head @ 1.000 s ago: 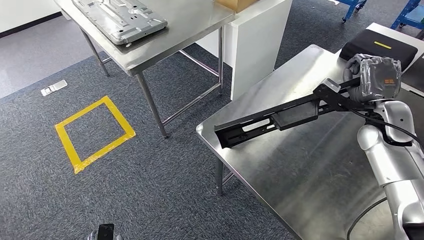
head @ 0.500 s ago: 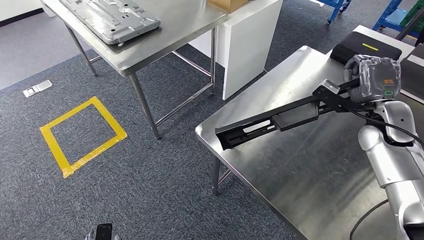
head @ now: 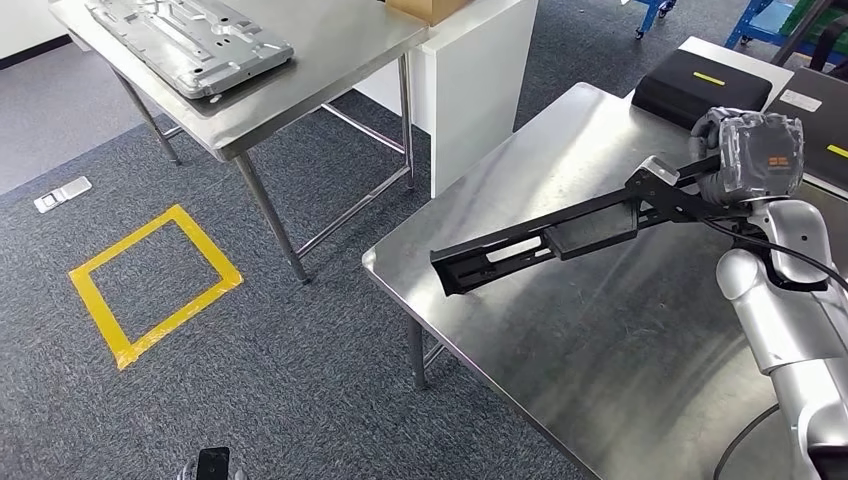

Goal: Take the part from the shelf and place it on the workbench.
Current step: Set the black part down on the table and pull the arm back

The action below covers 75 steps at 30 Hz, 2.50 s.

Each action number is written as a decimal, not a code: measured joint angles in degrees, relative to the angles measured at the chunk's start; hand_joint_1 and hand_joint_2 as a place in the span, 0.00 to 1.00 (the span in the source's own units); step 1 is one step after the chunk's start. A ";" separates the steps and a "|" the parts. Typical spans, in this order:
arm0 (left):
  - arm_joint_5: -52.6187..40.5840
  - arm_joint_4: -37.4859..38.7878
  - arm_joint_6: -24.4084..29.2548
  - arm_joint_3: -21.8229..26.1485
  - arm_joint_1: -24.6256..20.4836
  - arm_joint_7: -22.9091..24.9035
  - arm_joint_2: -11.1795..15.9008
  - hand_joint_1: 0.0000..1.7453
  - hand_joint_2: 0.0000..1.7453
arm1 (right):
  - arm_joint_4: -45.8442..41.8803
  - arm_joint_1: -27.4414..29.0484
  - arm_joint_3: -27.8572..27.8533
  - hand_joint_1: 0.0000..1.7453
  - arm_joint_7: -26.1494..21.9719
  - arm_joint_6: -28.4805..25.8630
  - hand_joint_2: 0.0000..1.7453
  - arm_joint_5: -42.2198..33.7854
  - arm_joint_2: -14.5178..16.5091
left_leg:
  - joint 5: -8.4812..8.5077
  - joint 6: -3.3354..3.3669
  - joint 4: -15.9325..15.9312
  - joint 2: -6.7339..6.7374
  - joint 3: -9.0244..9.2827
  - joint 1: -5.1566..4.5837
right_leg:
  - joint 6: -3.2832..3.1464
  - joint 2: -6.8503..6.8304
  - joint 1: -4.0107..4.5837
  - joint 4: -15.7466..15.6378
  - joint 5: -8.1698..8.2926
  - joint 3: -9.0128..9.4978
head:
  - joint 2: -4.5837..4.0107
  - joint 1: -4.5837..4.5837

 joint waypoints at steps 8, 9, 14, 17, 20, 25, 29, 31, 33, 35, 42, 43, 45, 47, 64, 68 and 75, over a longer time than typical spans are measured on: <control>0.05 0.09 0.10 -0.05 -0.04 -0.02 0.01 0.00 1.00 | -0.31 -0.13 -0.03 0.87 0.29 -0.02 1.00 0.27 0.18 | 6.28 0.72 -11.64 -1.76 5.55 0.12 | 0.43 1.46 0.38 -0.08 0.19 -0.14 | 0.00 0.06; 0.09 0.09 0.14 -0.05 -0.05 -0.04 0.01 0.00 1.00 | -0.33 -0.17 -0.07 0.87 0.31 -0.01 1.00 0.32 0.16 | 6.37 0.94 -11.72 -1.56 5.55 -0.14 | 0.71 1.58 0.44 -0.26 0.33 -0.20 | 0.00 0.05; 0.51 0.07 0.48 -0.09 -0.21 -0.80 -0.05 0.00 1.00 | -0.36 -0.27 -0.34 0.87 0.32 0.10 1.00 0.40 -0.20 | 7.83 2.93 -13.83 -0.46 6.29 -0.21 | 1.07 0.68 0.59 6.30 -3.28 -3.58 | 0.00 0.16; 0.91 0.07 0.69 -0.07 -0.20 -1.95 -0.12 0.00 1.00 | -0.33 -0.08 -0.34 0.87 0.36 0.21 1.00 0.39 -0.32 | 7.87 3.08 -13.84 0.04 6.21 -0.44 | 1.25 0.48 0.71 15.85 -6.57 -8.05 | 0.00 0.20; 1.04 0.07 1.15 -0.07 -0.23 -3.00 -0.22 0.00 1.00 | -0.34 -0.01 -0.42 0.87 0.38 0.22 1.00 0.37 -0.44 | 7.77 2.98 -13.69 0.43 6.26 -0.57 | 2.40 -0.15 0.72 8.14 -3.24 -3.99 | 0.00 0.20; 1.10 0.05 1.71 -0.07 -0.28 -3.41 -0.23 0.00 1.00 | -0.42 0.03 -0.57 0.87 0.38 0.23 1.00 0.17 -0.76 | 7.29 2.17 -13.10 0.83 6.01 -1.20 | 0.97 -0.96 1.16 -1.28 0.05 0.91 | 0.00 0.19; 1.19 0.05 1.84 -0.07 -0.31 -3.49 -0.15 0.00 1.00 | -0.52 -0.05 -0.62 0.87 0.20 0.25 1.00 0.07 -0.80 | 3.15 0.80 -6.74 0.06 3.19 -0.58 | -0.29 -0.35 0.48 -1.47 0.41 1.12 | 0.00 0.12; 1.21 0.06 1.89 -0.08 -0.30 -3.51 -0.21 0.00 1.00 | -0.52 -0.01 -0.62 0.87 0.13 0.26 1.00 -0.02 -0.75 | -0.40 0.21 1.22 -0.22 -0.61 -0.19 | -0.54 -0.03 0.49 -1.45 0.40 1.09 | 0.00 0.12; 1.25 0.07 1.97 -0.08 -0.29 -3.53 -0.21 0.00 1.00 | -0.52 0.09 -0.61 0.87 0.07 0.26 1.00 -0.12 -0.72 | -0.35 0.01 4.03 -0.25 -2.21 0.11 | -0.53 0.43 0.48 -1.44 0.40 1.11 | 0.00 0.11; 1.28 0.07 2.10 -0.07 -0.30 -3.57 -0.19 0.00 1.00 | -0.53 0.12 -0.60 0.87 0.00 0.26 1.00 -0.24 -0.70 | 3.53 0.17 -2.02 -0.51 0.54 0.33 | -0.50 0.93 0.41 -1.44 0.39 1.24 | 0.00 0.09; 1.46 0.07 2.41 -0.10 -0.41 -3.69 -0.33 0.00 1.00 | -0.56 -0.02 -0.61 0.87 -0.05 0.32 1.00 -0.36 -0.81 | 7.75 2.07 -13.46 -1.13 6.00 -0.01 | 1.08 1.66 0.89 -1.22 0.19 0.48 | 0.00 0.19; 1.49 0.07 2.44 -0.10 -0.45 -3.70 -0.37 0.00 1.00 | -0.58 -0.08 -0.63 0.87 -0.06 0.35 1.00 -0.37 -0.89 | 8.06 2.57 -13.93 -0.89 6.19 0.03 | 1.07 1.37 0.95 0.29 -0.69 -0.29 | 0.00 0.25; 1.52 0.07 2.46 -0.10 -0.49 -3.71 -0.40 0.00 1.00 | -0.58 -0.17 -0.65 0.87 -0.06 0.53 1.00 -0.42 -0.98 | 8.37 3.12 -14.37 -0.52 6.28 -0.04 | 0.65 0.72 0.94 6.99 -3.86 -3.47 | 0.00 0.38; 1.60 0.07 2.47 -0.11 -0.48 -3.71 -0.44 0.00 1.00 | -0.54 -0.08 -0.64 0.87 -0.06 0.78 1.00 -0.44 -0.98 | 8.39 3.17 -14.34 -0.16 6.19 -0.17 | 0.75 0.57 0.92 14.04 -6.33 -6.81 | 0.00 0.42; 0.09 -3.33 3.72 -2.80 1.24 -3.84 -0.61 0.00 1.00 | 1.28 -3.12 1.52 0.87 -2.12 2.66 1.00 -2.23 0.14 | -0.33 0.00 3.54 -0.28 -1.92 0.19 | -0.54 -0.02 0.20 -2.11 0.65 1.62 | 0.00 0.36; -2.83 -5.56 3.76 -2.84 2.11 -3.84 -0.62 0.00 1.00 | 2.61 -3.84 2.30 0.87 -2.62 3.08 1.00 -2.99 0.74 | 5.54 0.08 -6.60 -0.47 2.77 0.66 | -0.46 0.53 0.10 -2.07 0.64 1.72 | 0.00 0.36; -5.58 -7.37 3.76 -2.02 2.31 -3.84 -1.17 0.00 1.00 | 5.52 -5.86 3.74 0.87 -4.05 5.09 1.00 -4.49 1.83 | 7.78 0.55 -12.93 -0.91 5.45 -0.20 | 0.13 0.68 1.05 -1.65 0.51 1.01 | 0.00 0.49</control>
